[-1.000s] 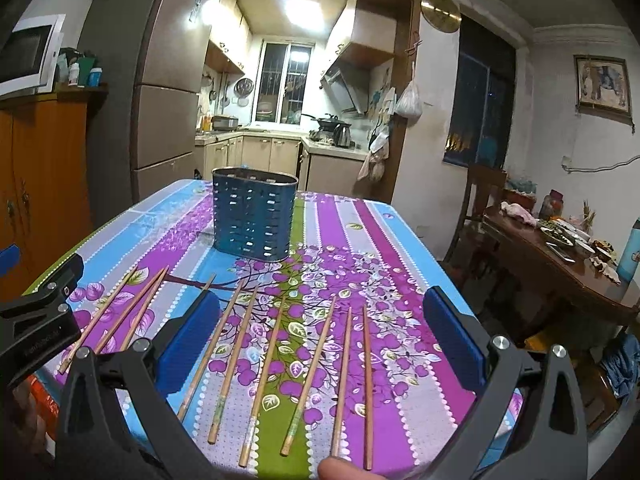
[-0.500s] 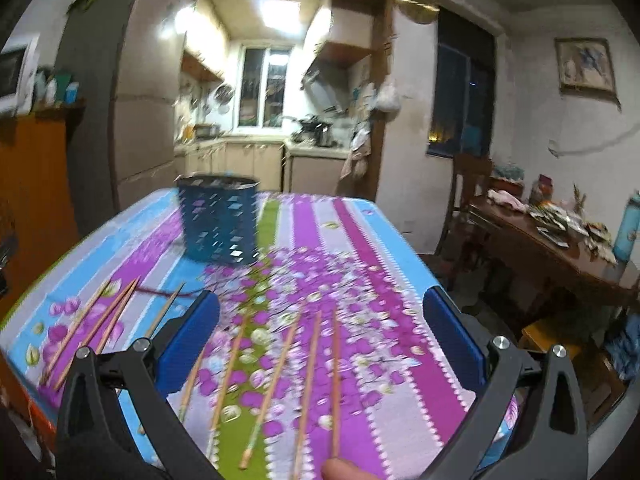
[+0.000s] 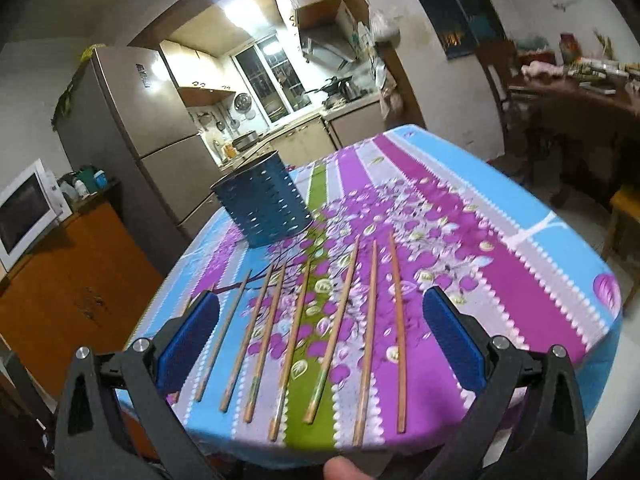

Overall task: Organize utensils
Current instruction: 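Grasp a wooden chopstick with the right gripper while the left gripper grasps another chopstick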

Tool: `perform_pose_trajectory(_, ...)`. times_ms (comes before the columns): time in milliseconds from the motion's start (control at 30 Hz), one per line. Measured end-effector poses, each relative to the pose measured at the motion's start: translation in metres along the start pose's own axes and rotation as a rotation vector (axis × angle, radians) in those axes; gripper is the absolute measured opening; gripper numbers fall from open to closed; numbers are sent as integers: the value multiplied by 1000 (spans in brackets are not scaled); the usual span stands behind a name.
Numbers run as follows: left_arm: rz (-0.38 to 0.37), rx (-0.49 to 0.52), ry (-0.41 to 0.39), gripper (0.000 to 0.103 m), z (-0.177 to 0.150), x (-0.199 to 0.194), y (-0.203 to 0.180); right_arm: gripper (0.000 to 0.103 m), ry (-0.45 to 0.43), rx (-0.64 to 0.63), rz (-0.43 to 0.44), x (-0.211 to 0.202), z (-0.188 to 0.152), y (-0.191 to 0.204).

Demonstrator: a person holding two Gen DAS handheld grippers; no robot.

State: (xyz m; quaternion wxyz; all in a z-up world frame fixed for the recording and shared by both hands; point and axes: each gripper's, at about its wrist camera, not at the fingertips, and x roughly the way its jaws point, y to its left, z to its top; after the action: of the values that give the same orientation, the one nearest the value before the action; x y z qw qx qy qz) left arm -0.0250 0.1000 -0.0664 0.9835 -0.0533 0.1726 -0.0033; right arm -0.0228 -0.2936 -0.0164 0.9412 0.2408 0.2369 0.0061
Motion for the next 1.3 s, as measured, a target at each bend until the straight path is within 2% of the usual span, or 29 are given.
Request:
perform_pose_trajectory(100,-23,-40,-7,99,-1,-3,7,98,2,-13,54,-7,-11,6)
perform_pose_trajectory(200,-132,-39,38,100,-6,3,9,98,9,-30,71,-11,-12,9)
perform_pose_trajectory(333,-72,103,-50,99,11,-1,12,98,-4,-54,14,-10,-6,7)
perform_pose_trajectory(433,-96,207,-76,98,22,-3,12,98,-45,-85,-30,-17,1,2)
perform_pose_trajectory(467,-117,259,-76,95,22,-4,10,98,-54,-102,-45,-20,3,1)
perform_pose_trajectory(500,-145,296,-57,86,19,-2,6,98,-60,-126,-62,-22,3,1)
perform_pose_trajectory(533,-175,323,-23,82,16,1,3,98,-58,-146,-76,-19,4,-2)
perform_pose_trajectory(567,-212,345,33,72,9,6,-1,98,-48,-194,-96,-18,3,-1)
perform_pose_trajectory(600,-241,353,72,56,3,10,-5,98,-42,-230,-102,-18,0,1)
perform_pose_trajectory(667,-296,381,156,47,-12,18,-15,97,-38,-302,-119,-19,-7,6)
perform_pose_trajectory(767,-296,456,215,28,-32,30,-31,84,-12,-405,-121,-18,-22,17)
perform_pose_trajectory(900,-291,420,266,24,-43,49,-30,71,41,-468,-100,-8,-38,20)
perform_pose_trajectory(1067,-282,392,307,22,-52,65,-22,62,90,-449,-77,-5,-45,15)
perform_pose_trajectory(1233,-306,355,299,19,-55,64,-19,41,143,-455,-57,-2,-56,23)
perform_pose_trajectory(1300,-312,349,292,16,-56,63,-19,28,165,-468,-60,-1,-62,22)
